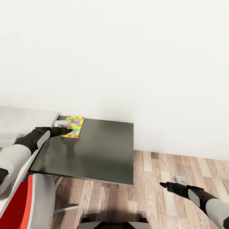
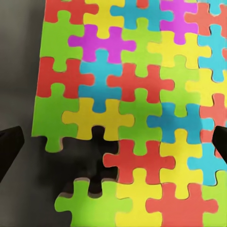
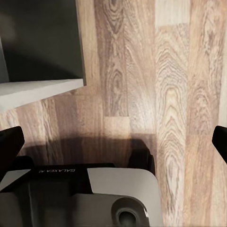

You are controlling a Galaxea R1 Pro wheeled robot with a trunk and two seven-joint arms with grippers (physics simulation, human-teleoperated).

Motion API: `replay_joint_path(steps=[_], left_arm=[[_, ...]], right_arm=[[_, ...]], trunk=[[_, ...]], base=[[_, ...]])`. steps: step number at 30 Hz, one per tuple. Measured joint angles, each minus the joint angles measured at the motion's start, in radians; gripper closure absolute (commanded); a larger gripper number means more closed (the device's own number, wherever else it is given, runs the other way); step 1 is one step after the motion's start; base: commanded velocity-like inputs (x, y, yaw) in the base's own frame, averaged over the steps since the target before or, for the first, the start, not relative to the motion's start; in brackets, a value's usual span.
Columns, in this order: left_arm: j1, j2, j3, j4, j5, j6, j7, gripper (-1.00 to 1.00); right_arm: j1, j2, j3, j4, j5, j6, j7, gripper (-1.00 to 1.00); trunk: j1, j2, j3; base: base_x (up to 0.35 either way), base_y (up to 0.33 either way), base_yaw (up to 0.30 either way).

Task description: Put all the toys in the child's room - the three board games (two on the bed and one on the table), the two jigsaw puzzles on the table, and the tennis ball on the table - inside the toy box on the table in the child's room.

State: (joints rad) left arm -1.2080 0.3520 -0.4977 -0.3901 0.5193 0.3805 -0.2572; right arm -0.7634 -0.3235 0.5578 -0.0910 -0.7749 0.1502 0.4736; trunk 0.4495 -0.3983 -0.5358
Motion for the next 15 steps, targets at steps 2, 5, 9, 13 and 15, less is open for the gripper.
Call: replay_joint_path(steps=[2, 5, 9, 13, 15], left_arm=[[0.0, 0.0, 0.0, 0.0, 0.0, 0.0, 0.0, -1.0], [0.0, 0.0, 0.001, 0.0, 0.001, 0.0, 0.0, -1.0], [-0.001, 0.0, 0.002, -0.001, 0.005, 0.001, 0.0, -1.0], [-0.001, 0.0, 0.002, -0.001, 0.005, 0.001, 0.0, -1.0], [-0.001, 0.0, 0.002, -0.001, 0.005, 0.001, 0.0, -1.0]], right_arm=[[0.0, 0.0, 0.0, 0.0, 0.0, 0.0, 0.0, -1.0], [0.0, 0.0, 0.0, 0.0, 0.0, 0.001, 0.0, -1.0], [0.0, -0.001, 0.0, 0.0, 0.0, 0.001, 0.0, -1.0], [0.0, -0.001, 0.0, 0.0, 0.0, 0.001, 0.0, -1.0], [0.0, -0.001, 0.0, 0.0, 0.0, 0.001, 0.0, -1.0]], trunk=[[0.0, 0.0, -0.003], [0.0, 0.0, -0.007], [0.0, 0.0, -0.008], [0.0, 0.0, -0.009], [0.0, 0.0, -0.009]], base=[[0.0, 0.0, 0.0], [0.0, 0.0, 0.0], [0.0, 0.0, 0.0], [0.0, 0.0, 0.0], [0.0, 0.0, 0.0]])
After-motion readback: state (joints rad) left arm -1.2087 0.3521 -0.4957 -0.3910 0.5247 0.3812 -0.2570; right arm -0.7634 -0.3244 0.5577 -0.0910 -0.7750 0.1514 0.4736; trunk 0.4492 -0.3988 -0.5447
